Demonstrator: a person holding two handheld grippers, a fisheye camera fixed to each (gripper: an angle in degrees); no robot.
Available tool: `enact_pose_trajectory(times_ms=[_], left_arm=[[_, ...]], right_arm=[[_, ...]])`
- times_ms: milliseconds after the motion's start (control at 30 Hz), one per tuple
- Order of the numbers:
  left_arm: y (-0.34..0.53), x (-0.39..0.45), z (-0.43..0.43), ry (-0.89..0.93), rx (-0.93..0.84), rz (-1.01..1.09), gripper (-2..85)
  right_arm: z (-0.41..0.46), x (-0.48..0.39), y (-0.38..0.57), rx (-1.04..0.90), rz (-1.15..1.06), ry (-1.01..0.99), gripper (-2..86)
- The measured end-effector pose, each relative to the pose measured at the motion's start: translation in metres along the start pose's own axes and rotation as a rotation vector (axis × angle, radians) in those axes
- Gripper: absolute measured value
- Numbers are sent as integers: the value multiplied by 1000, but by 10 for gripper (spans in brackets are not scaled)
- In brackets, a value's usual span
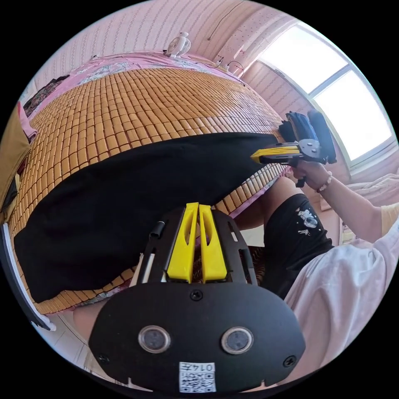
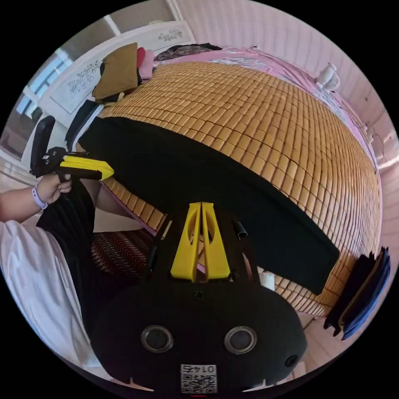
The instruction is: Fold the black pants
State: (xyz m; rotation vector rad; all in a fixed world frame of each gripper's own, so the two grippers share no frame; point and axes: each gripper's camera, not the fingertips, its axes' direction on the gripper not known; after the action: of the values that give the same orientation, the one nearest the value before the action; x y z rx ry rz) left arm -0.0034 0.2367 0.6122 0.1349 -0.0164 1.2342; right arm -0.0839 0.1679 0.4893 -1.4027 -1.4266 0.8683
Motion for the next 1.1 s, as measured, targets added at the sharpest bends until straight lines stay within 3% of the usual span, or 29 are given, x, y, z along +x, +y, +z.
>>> enact_pose_trajectory(times_ms=[167,367,667,1100], left_arm=[[-14,28,15,-67,24,132,-10],[-22,28,35,-83,-15,123,-10],[-9,14,47,23,-8,88,-10],[3,17,42,0,-54,136,-10]], right_arm=[[40,-80,-122,-151,-206,239,-4],[69,-107,-210,-287,-300,225,-4],[106,-107,-259,-440,-327,205,-6],[133,-122,-279,-571,-424,316,-2]])
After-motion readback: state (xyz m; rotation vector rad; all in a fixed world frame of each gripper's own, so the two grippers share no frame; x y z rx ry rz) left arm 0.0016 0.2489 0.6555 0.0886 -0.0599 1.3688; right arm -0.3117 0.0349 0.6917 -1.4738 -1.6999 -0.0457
